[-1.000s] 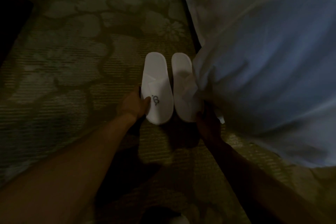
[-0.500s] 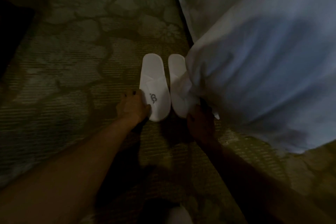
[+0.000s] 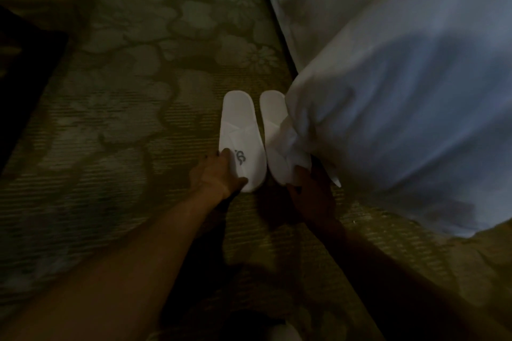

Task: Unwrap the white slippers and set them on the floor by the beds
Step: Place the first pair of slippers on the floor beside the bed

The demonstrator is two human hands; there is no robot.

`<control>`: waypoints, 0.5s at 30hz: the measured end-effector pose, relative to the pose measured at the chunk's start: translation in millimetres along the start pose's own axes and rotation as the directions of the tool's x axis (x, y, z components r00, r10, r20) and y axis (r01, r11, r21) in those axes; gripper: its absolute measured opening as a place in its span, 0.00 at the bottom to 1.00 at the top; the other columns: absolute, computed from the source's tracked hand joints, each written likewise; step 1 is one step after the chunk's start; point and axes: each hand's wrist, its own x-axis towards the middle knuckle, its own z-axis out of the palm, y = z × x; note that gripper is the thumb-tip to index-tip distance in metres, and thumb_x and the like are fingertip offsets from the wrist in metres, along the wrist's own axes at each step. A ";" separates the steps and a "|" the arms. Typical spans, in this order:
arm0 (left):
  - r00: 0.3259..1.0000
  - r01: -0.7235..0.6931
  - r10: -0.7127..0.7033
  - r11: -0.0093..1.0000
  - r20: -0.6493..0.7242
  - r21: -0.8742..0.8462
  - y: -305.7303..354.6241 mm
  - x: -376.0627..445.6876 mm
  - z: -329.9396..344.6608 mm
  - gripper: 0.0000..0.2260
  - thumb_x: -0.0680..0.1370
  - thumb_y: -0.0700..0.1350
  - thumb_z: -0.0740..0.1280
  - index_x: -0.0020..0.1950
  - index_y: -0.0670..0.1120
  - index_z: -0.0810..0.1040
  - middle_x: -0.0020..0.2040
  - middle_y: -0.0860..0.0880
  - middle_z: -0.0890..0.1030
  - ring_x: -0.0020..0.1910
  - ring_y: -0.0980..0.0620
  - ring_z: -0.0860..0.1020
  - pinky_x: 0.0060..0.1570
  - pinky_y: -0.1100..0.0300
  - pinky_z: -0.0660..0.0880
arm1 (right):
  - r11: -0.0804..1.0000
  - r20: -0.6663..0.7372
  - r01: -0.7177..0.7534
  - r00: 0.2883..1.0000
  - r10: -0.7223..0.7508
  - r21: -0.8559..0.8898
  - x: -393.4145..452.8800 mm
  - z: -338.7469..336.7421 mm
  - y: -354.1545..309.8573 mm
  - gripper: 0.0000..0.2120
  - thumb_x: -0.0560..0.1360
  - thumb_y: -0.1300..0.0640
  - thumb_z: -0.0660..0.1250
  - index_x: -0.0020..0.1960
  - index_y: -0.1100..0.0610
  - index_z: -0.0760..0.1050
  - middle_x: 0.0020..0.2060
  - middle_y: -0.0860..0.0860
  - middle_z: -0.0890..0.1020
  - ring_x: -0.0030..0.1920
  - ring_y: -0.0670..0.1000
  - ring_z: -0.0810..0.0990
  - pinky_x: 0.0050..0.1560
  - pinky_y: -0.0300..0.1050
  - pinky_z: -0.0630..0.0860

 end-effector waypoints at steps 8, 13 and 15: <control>1.000 0.006 -0.006 1.000 -0.016 0.003 1.6 -0.9 -1.5 0.36 0.67 0.65 0.71 0.70 0.54 0.64 0.68 0.46 0.72 0.64 0.42 0.72 0.56 0.49 0.74 | 0.998 0.005 -0.025 1.000 0.026 -0.053 2.2 0.0 -0.2 0.27 0.81 0.49 0.60 0.78 0.51 0.58 0.79 0.54 0.55 0.78 0.56 0.54 0.75 0.50 0.58; 1.000 0.026 -0.026 0.999 -0.009 -0.031 5.3 -7.0 -6.5 0.32 0.67 0.62 0.73 0.66 0.54 0.67 0.64 0.47 0.75 0.60 0.44 0.74 0.52 0.49 0.76 | 0.988 0.017 -0.030 0.999 0.033 -0.152 2.3 0.0 -4.5 0.28 0.80 0.48 0.60 0.78 0.50 0.57 0.79 0.55 0.54 0.78 0.57 0.52 0.73 0.52 0.61; 0.999 0.038 -0.038 0.998 0.002 -0.051 7.8 -10.7 -9.7 0.30 0.68 0.59 0.72 0.66 0.54 0.66 0.63 0.47 0.76 0.59 0.44 0.75 0.52 0.48 0.77 | 0.984 0.016 -0.050 0.998 0.054 -0.169 3.5 -0.2 -5.7 0.29 0.81 0.49 0.59 0.79 0.50 0.55 0.80 0.54 0.51 0.79 0.56 0.51 0.74 0.50 0.60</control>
